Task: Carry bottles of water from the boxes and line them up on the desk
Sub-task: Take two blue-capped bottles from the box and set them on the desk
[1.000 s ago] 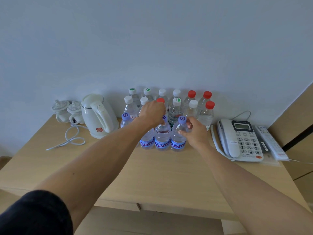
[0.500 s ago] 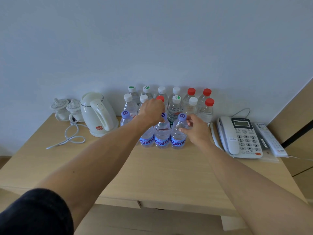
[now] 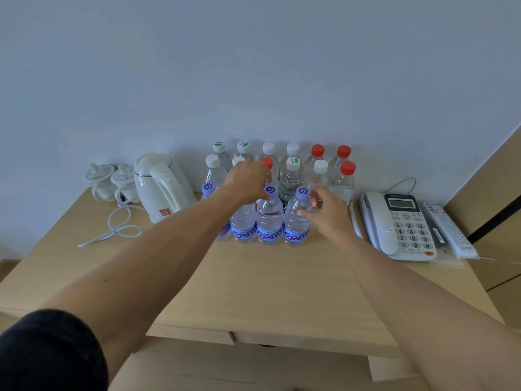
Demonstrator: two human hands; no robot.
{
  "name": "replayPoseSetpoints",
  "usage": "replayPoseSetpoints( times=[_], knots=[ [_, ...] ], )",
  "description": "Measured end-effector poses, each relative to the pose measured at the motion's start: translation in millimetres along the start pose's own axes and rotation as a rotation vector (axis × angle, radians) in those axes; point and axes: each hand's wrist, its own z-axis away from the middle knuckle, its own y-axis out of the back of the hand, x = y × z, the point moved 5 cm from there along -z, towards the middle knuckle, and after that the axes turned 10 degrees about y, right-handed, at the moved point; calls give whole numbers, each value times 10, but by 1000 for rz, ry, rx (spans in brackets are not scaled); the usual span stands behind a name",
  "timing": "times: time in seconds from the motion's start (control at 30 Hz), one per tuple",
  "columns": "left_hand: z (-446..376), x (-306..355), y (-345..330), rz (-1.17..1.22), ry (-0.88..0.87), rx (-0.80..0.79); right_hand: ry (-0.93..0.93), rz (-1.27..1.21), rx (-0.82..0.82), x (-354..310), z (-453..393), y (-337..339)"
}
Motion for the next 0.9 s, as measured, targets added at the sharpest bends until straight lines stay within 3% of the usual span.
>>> replayPoseSetpoints(
  times=[0.9],
  knots=[
    [-65,8,-93,14,-14,8,-2,35,-18,2,-80,-10]
  ],
)
